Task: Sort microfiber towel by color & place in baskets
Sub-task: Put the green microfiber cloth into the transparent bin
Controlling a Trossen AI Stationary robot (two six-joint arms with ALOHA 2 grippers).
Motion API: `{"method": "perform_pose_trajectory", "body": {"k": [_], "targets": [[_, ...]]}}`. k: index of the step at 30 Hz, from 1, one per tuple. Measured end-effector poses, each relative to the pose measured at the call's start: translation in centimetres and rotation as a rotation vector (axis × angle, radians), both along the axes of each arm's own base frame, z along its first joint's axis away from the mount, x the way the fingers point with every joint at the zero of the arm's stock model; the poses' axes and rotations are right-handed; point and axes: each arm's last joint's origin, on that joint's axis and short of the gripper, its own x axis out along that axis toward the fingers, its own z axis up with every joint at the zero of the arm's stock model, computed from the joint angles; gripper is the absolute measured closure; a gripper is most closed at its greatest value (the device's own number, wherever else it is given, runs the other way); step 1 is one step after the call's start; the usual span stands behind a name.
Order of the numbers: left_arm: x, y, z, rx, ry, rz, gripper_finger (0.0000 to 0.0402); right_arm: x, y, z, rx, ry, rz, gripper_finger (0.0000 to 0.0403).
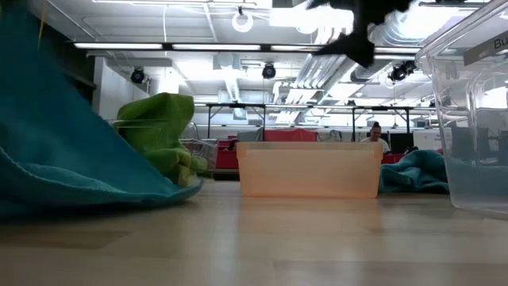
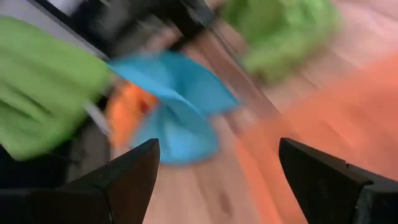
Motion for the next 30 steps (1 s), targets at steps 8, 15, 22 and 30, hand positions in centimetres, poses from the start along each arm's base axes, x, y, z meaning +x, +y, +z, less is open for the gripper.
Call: {"method": "perform_pose_trajectory", "body": {"k": [8,15,22,30], "targets": [[1.9,5.2,1.9,0.559,-0.339,0.277,0.0401,0.9,0.1,3.7,0.003,-0.400,0.015,0.0077],[2.4,9.7,3.8,0.917,-0.471,0.530,0.0401,0.9,-0.1,4.7,-0.004,-0.494,-0.047,0.0077],[0.4,8.9,5.7,0.617,-0.622,0.512,0.0401,0.9,-0.1,4.7,0.003,-0.494,-0.051,0.0077],[-0.7,4.6,7.6,0.378,-0.819,0.397,0.0401,1.1,-0.1,4.6,0.048,-0.502,-0.072,0.0077]]}}
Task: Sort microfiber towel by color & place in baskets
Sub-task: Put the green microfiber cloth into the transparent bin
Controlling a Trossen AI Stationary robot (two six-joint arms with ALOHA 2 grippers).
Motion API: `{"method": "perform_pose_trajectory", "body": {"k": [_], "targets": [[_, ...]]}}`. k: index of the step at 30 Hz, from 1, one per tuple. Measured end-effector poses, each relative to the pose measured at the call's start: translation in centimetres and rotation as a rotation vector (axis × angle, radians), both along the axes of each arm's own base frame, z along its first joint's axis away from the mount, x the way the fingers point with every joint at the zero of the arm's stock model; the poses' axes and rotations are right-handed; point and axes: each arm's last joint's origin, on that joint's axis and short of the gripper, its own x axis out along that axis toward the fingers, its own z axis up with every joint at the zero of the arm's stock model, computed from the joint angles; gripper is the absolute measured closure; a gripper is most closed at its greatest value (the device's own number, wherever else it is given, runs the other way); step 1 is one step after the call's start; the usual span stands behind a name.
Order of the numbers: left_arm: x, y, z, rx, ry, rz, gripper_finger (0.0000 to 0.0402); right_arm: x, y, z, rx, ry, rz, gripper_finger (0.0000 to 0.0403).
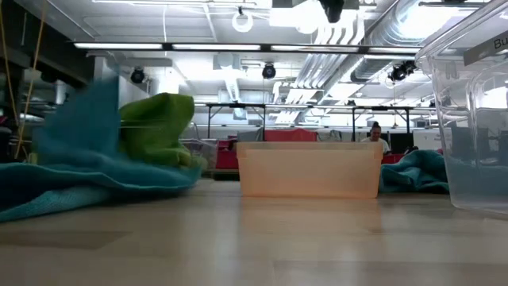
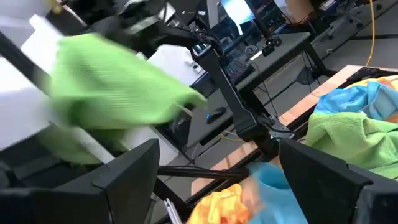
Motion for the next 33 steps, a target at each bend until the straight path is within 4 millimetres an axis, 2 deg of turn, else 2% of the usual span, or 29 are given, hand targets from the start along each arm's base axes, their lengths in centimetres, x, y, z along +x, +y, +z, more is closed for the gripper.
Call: {"method": "perform_pose_trajectory", "body": {"k": [5,9,12,18,21,24,27,30,33], "targets": [[-0.7,-1.6,1.8,0.007,-0.189,-0.077,0.0401,1.4,0.6,-1.6,0.022,0.059,0.025,0.0077],[-1.4,-1.4,1.8,0.081,-0.178,0.025,0.0401,2.6,1.6,-3.0,0.042,0.094,0.068,0.0077],[-1.6,-0.7,0.9,0.151,-0.076,0.174,0.0401,3.2,2.0,-3.7,0.045,0.106,0.080,0.0077],[-1.1,2.2,-1.0,0.314,0.127,0.417,0.0401,3.1,2.0,-3.2,0.052,0.068,0.083,0.0077],[-0.9,3.9,-1.5,0.294,0.186,0.494,0.0401,2.8,1.8,-2.5,0.045,0.024,0.078,0.0077],[-0.8,4.9,-2.1,0.263,0.156,0.493,0.0401,2.4,1.8,-1.9,0.020,-0.007,0.077,0.0077],[-0.7,5.5,-4.3,0.228,0.116,0.505,0.0401,1.9,1.7,-1.3,0.016,-0.033,0.072,0.0077],[-0.4,6.0,-8.4,0.137,0.075,0.537,0.0401,1.6,1.6,-0.8,0.017,-0.051,0.069,0.0077],[-0.5,6.5,-12.0,0.043,-0.049,0.574,0.0401,1.5,1.6,-0.7,0.018,-0.057,0.068,0.0077]]}}
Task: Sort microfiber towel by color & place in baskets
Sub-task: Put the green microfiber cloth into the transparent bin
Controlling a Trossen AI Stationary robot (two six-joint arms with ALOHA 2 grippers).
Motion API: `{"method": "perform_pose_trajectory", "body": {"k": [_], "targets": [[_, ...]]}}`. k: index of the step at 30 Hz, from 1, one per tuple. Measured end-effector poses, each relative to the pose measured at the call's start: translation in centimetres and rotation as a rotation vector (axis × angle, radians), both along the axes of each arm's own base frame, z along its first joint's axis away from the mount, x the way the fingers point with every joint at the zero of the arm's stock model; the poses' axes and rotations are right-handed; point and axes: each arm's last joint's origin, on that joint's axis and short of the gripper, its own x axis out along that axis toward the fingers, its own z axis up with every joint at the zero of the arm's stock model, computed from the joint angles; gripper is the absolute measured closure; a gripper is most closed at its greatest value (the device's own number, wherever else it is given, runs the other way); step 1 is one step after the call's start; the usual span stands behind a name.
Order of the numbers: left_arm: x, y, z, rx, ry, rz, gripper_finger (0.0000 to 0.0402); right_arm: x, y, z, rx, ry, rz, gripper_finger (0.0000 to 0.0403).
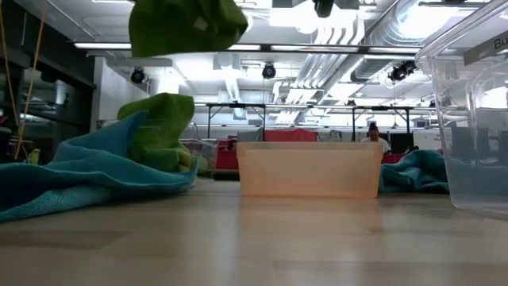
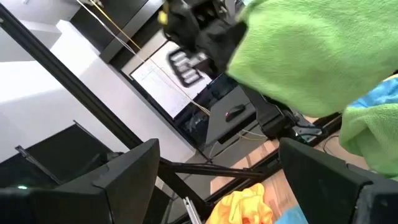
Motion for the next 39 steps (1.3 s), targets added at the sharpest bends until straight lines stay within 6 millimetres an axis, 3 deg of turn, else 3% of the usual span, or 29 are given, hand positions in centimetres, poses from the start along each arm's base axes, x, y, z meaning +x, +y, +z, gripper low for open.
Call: {"method": "perform_pose_trajectory", "body": {"k": [4,7,16,24,30,39], "targets": [[-0.9,1.1,-3.5,-0.080,-0.223,0.080,0.0401,0.0,0.0,0.0,0.013,0.001,0.002,0.0077],[-1.4,1.4,-6.1,-0.161,-0.265,0.087,0.0401,0.0,0.0,0.0,0.019,0.001,0.002,0.0077],[-3.1,1.6,-8.6,-0.311,-0.151,0.183,0.0401,0.0,0.0,0.0,0.022,0.002,0.001,0.0077],[-2.3,2.6,-11.8,-0.529,0.110,0.305,0.0401,0.0,-0.1,0.0,0.023,0.002,-0.035,0.0077],[-0.6,4.8,-12.1,-0.651,0.370,0.371,0.0401,0.0,-0.1,0.0,0.024,0.003,-0.048,0.0077],[2.6,8.4,-11.3,-0.640,0.845,0.247,0.0401,0.0,-0.2,0.0,-0.002,0.005,-0.079,0.0077]]}}
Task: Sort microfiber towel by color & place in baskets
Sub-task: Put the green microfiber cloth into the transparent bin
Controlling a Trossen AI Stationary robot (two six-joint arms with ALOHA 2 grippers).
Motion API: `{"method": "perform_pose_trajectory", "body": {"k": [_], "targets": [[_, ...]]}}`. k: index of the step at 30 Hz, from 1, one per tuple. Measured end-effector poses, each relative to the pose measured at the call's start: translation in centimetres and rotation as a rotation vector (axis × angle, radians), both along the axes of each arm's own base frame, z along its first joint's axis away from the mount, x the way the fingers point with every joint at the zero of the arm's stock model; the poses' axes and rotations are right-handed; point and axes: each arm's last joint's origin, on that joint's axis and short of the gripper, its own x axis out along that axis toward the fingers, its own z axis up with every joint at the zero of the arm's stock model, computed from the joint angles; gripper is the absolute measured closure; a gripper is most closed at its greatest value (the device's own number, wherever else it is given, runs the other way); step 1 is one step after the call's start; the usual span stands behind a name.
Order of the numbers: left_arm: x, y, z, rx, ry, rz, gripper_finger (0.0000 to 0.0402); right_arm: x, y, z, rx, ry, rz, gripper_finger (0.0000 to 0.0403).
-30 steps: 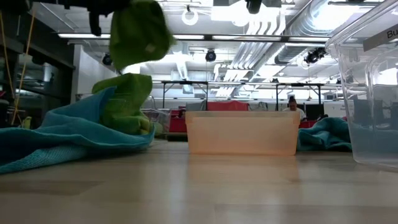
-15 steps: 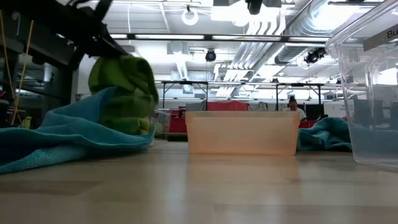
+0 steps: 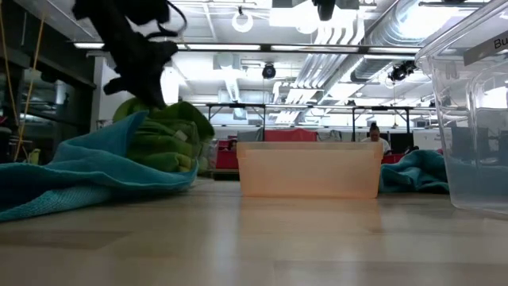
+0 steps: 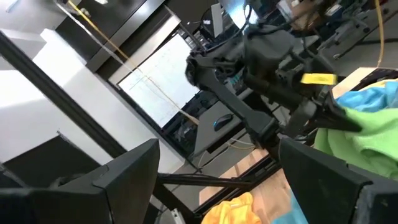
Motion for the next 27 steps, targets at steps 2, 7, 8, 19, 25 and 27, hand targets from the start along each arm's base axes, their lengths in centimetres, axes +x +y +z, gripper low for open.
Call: {"method": "perform_pose_trajectory", "body": {"k": [2,7,8,19,25,27], "targets": [[0.9,0.7,-0.7,-0.026,0.070,-0.055,0.0401,0.0,0.0,0.0,-0.006,0.001,-0.007,0.0077],[2.8,2.0,-3.2,-0.041,0.256,-0.188,0.0401,0.0,0.0,0.0,-0.005,0.001,-0.011,0.0077],[3.2,2.2,-3.9,-0.044,0.299,-0.229,0.0401,0.0,0.0,0.0,-0.005,0.001,-0.011,0.0077],[6.1,3.5,-10.3,-0.130,0.565,-0.639,0.0401,0.0,-0.1,0.0,-0.001,0.002,-0.043,0.0077],[6.2,3.9,-10.5,-0.161,0.535,-0.676,0.0401,0.0,-0.1,0.0,0.007,0.002,-0.046,0.0077],[6.3,4.1,-9.6,-0.124,0.523,-0.670,0.0397,0.0,-0.1,0.0,0.008,0.002,-0.049,0.0077]]}}
